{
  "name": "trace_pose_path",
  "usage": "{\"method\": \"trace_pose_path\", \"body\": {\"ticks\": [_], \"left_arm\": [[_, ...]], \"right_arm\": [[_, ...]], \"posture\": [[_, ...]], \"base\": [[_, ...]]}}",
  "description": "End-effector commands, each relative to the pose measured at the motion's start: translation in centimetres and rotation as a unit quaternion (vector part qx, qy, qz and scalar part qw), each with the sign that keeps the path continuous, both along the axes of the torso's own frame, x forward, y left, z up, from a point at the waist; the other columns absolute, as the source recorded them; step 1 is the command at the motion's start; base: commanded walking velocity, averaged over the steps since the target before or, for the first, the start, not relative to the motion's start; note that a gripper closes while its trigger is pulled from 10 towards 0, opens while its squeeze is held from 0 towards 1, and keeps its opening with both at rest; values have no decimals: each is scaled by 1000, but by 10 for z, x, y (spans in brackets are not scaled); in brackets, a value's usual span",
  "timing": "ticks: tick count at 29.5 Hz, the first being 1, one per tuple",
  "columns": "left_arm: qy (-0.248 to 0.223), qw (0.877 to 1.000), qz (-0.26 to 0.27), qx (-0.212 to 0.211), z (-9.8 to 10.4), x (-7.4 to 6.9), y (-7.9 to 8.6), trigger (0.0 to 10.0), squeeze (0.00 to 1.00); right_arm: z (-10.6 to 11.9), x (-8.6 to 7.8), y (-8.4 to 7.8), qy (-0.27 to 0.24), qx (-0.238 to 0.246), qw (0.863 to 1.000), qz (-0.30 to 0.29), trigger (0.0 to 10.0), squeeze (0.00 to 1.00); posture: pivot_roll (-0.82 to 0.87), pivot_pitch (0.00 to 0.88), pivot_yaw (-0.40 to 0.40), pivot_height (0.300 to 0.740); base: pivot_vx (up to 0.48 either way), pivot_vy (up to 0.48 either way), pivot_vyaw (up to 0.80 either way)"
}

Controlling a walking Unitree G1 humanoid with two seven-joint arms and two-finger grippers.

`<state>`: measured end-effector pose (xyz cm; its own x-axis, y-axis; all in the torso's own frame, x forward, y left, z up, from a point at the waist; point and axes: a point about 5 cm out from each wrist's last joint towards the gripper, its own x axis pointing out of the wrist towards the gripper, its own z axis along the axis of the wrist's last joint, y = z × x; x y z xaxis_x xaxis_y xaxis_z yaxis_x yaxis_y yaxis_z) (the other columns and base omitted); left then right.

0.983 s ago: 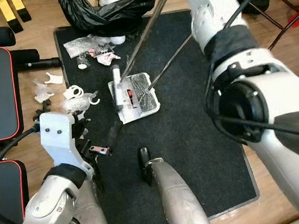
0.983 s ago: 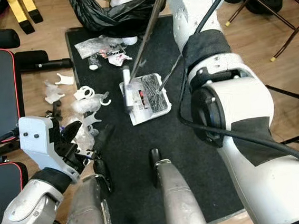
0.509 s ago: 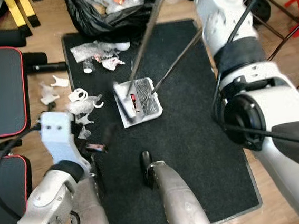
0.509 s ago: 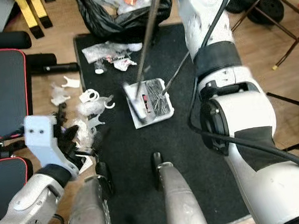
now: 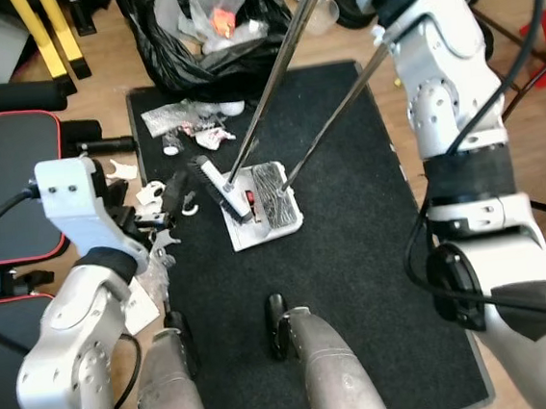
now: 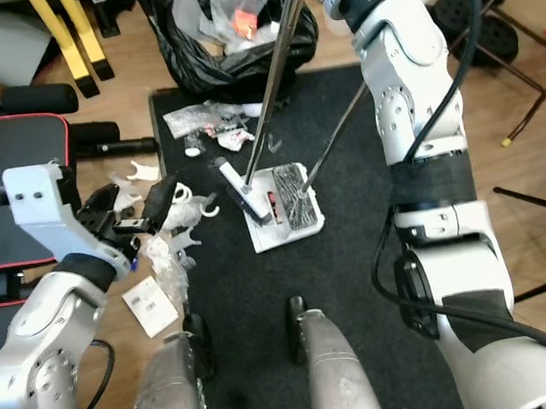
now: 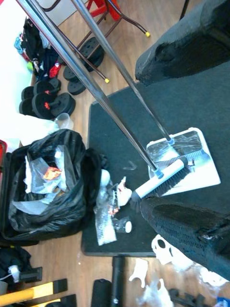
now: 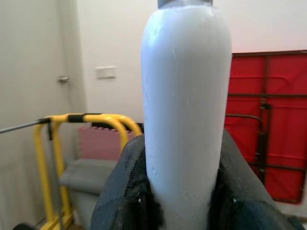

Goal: Sweep floor

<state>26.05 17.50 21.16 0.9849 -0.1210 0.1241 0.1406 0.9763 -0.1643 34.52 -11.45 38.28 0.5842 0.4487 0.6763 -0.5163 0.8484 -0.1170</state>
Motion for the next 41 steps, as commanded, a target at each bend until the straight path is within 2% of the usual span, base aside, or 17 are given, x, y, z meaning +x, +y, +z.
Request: {"method": "trace_pose_path", "body": {"ticks": [1, 5, 9, 13, 16, 21, 24, 27, 37, 41], "left_arm": [[8, 1000, -9, -3, -5, 0, -4, 10000, 0], [8, 1000, -16, 12, -4, 2, -6, 10000, 0], [4, 1000, 26, -1, -6, 11, -1, 10000, 0], [0, 1000, 17, 19, -9, 14, -1, 10000, 0], [2, 1000, 19, 23, -9, 14, -1, 10000, 0], [9, 1000, 12, 4, -12, 18, -2, 10000, 0], [2, 1000, 1, 30, -13, 19, -6, 10000, 0], [-4, 1000, 5, 11, -14, 20, -8, 10000, 0], [6, 1000, 8, 17, -20, 22, -11, 10000, 0], [7, 999, -4, 37, -21, 21, -15, 10000, 0]], "right_arm": [[3, -9, 1, -19, -1, 1000, 15, 10000, 0], [-2, -12, 4, -8, -6, 1000, 25, 10000, 0], [-28, -23, 17, 31, -30, 998, 53, 10000, 0], [-42, -26, 16, 53, -40, 997, 45, 10000, 0], [-42, -26, 15, 55, -40, 997, 44, 10000, 0], [-46, -27, 11, 62, -44, 997, 29, 10000, 0], [-50, -30, 11, 69, -49, 996, 28, 10000, 0], [-53, -31, 12, 75, -52, 995, 30, 10000, 0], [-58, -32, 17, 85, -63, 993, 43, 10000, 0], [-60, -34, 19, 88, -68, 992, 53, 10000, 0]], "posture": [[-72, 220, -160, 740], [-73, 210, -162, 740], [-79, 177, -168, 740], [-77, 169, -160, 740], [-77, 169, -160, 740], [-76, 157, -151, 740], [-73, 145, -150, 740], [-74, 142, -151, 740], [-65, 134, -157, 740], [-62, 127, -162, 740]], "base": [[480, 0, 0], [480, 0, 0], [110, 0, 0], [401, 0, 0], [480, 0, 0], [0, 0, 0], [320, 0, 0], [160, 0, 0], [0, 0, 0], [240, 0, 0]]}}
